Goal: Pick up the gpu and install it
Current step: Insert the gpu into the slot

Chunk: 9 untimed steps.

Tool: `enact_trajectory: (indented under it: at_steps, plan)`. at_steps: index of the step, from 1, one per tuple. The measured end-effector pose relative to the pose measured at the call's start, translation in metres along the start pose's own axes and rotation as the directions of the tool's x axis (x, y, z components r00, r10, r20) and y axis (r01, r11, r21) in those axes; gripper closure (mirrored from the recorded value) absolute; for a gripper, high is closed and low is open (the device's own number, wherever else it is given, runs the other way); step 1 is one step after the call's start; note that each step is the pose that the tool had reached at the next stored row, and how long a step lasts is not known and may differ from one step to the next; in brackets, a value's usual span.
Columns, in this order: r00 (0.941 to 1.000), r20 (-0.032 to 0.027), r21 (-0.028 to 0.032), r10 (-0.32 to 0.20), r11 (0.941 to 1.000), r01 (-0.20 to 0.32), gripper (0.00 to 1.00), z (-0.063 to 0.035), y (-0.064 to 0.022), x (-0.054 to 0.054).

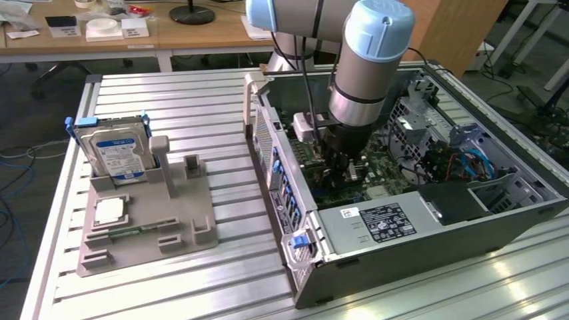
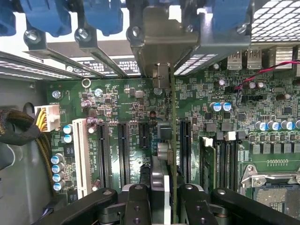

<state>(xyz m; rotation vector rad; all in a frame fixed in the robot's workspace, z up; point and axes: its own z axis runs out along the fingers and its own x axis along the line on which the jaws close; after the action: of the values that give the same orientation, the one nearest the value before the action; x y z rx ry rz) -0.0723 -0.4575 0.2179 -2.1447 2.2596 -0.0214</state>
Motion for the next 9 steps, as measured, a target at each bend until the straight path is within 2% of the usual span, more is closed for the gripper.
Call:
enact_trajectory:
  at_steps: [2, 5, 9]
  plan:
    - [1.0000, 0.0028, 0.0013, 0.000, 1.0000, 0.000, 0.72, -0.0021, -0.0002, -0.0004]
    - [1.0000, 0.0002, 0.0001, 0.000, 1.0000, 0.000, 0.72, -0.0055, -0.0002, -0.0001]
    - [1.0000, 0.0002, 0.0001, 0.000, 1.0000, 0.000, 0.72, -0.0055, -0.0002, -0.0001]
